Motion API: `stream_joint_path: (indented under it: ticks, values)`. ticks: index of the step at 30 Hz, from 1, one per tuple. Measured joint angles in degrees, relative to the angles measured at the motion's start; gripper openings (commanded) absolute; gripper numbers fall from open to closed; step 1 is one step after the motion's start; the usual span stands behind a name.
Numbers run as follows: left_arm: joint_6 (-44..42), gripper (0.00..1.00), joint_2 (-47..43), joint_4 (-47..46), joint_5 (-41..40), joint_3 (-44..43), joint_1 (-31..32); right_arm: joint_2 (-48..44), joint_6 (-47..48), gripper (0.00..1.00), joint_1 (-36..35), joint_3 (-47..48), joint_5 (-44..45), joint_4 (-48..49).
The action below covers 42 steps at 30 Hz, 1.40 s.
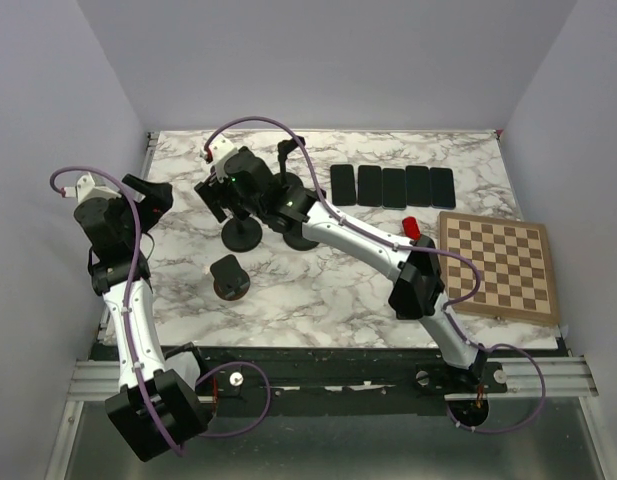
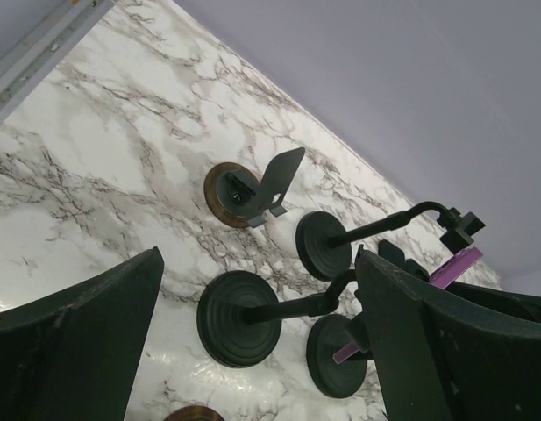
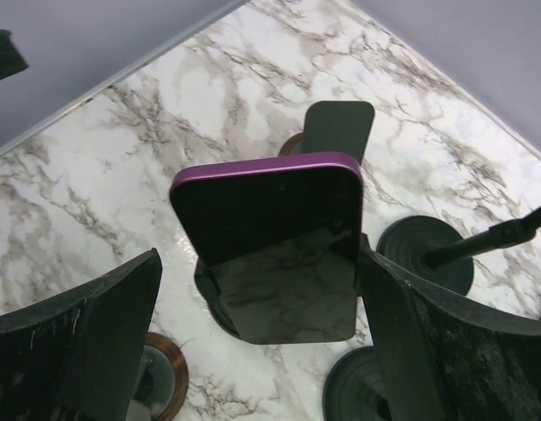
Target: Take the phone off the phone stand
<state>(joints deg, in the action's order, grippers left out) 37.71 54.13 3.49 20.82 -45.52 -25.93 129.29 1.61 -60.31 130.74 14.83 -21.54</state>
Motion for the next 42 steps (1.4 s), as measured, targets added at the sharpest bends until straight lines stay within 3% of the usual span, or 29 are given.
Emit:
stream_joint_path:
  ticks: [7,16,20,26,33,37,42]
  values:
    - [2.38,0.98,0.00,-2.67,2.29,1.75,0.00,0.57,1.75,0.99,0.00,0.07,3.82,0.72]
    - [3.30,0.94,0.00,-4.48,3.67,2.56,0.00,4.13,2.89,0.90,0.11,3.08,4.28,2.25]
    - [3.91,0.86,0.00,-5.25,4.31,3.21,0.00,4.63,2.29,0.72,0.96,3.89,4.15,2.45]
    - [4.83,0.62,0.24,-7.26,5.86,4.59,0.02,4.63,1.86,0.34,1.81,3.87,2.97,2.78]
    - [4.85,0.49,2.56,-8.87,7.34,5.20,4.00,3.87,-0.98,0.01,3.98,2.71,-0.85,3.85]
    - [3.89,0.53,4.48,-11.28,8.59,5.27,10.19,3.41,-4.90,0.01,6.86,2.82,-5.29,3.02]
    - [3.69,0.59,6.80,-16.46,10.78,6.36,13.38,3.06,-9.77,0.01,10.58,3.26,-11.10,1.51]
